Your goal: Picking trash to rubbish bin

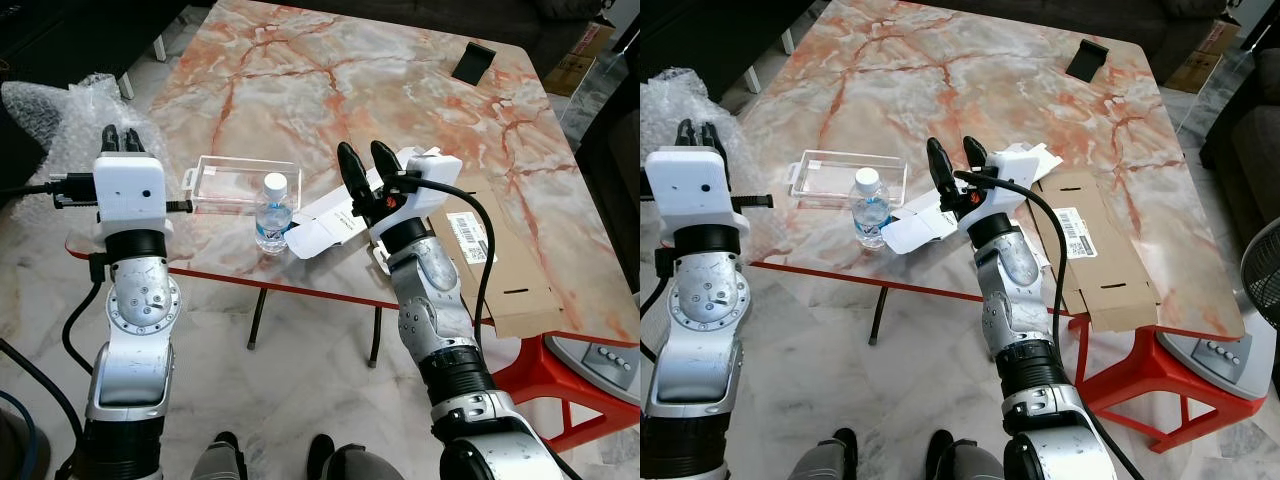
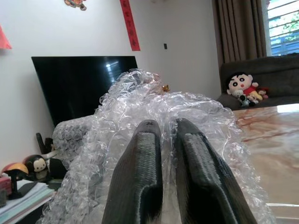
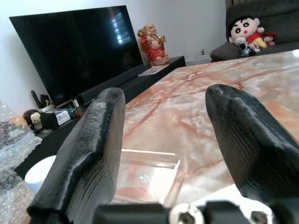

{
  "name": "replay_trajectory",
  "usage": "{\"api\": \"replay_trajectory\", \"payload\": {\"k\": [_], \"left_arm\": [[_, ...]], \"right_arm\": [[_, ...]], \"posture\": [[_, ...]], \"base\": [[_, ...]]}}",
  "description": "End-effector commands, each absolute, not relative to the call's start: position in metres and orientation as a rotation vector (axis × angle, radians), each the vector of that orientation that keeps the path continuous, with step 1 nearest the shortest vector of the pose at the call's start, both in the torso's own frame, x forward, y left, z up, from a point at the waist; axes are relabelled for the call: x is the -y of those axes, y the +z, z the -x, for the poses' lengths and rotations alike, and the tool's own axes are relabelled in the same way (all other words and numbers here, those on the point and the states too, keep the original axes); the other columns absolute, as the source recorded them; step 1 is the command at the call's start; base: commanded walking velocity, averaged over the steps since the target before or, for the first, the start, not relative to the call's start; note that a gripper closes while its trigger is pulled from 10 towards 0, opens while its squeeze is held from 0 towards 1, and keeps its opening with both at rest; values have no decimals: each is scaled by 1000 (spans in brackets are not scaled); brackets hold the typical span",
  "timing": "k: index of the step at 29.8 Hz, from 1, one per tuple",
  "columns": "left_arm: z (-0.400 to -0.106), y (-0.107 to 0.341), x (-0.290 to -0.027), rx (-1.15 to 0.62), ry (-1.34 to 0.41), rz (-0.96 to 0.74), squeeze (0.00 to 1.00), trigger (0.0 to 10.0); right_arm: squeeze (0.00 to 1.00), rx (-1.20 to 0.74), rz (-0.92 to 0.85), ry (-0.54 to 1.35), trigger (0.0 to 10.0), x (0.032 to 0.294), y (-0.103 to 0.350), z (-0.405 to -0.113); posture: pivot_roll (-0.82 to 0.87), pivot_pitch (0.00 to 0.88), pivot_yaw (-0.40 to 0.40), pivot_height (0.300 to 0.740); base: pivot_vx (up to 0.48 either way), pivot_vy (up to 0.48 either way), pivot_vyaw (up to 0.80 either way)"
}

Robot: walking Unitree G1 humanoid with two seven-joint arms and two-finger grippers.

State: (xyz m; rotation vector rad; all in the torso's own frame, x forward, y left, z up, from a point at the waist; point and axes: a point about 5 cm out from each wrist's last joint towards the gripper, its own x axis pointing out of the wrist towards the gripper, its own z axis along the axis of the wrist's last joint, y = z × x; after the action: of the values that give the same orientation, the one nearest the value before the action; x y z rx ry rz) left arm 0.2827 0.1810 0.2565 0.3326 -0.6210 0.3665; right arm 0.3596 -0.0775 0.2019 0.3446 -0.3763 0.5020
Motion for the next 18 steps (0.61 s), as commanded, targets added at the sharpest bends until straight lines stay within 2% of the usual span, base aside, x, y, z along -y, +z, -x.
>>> {"api": "replay_trajectory", "payload": {"k": [1,6,18], "left_arm": [[-281,261,-176,653,346,-333,0,10000],[-282,259,-175,650,342,-332,0,10000],[-282,256,-178,640,348,-333,0,10000]], "right_arm": [[0,382,-339,497,10000,80,202,-358],[0,377,-344,492,10000,81,201,-358],[0,370,-355,496,10000,80,200,-357]], "posture": [[93,167,-112,740],[94,161,-111,740],[93,167,-113,740]], "base": [[-240,0,0],[-244,0,0],[0,0,0]]}}
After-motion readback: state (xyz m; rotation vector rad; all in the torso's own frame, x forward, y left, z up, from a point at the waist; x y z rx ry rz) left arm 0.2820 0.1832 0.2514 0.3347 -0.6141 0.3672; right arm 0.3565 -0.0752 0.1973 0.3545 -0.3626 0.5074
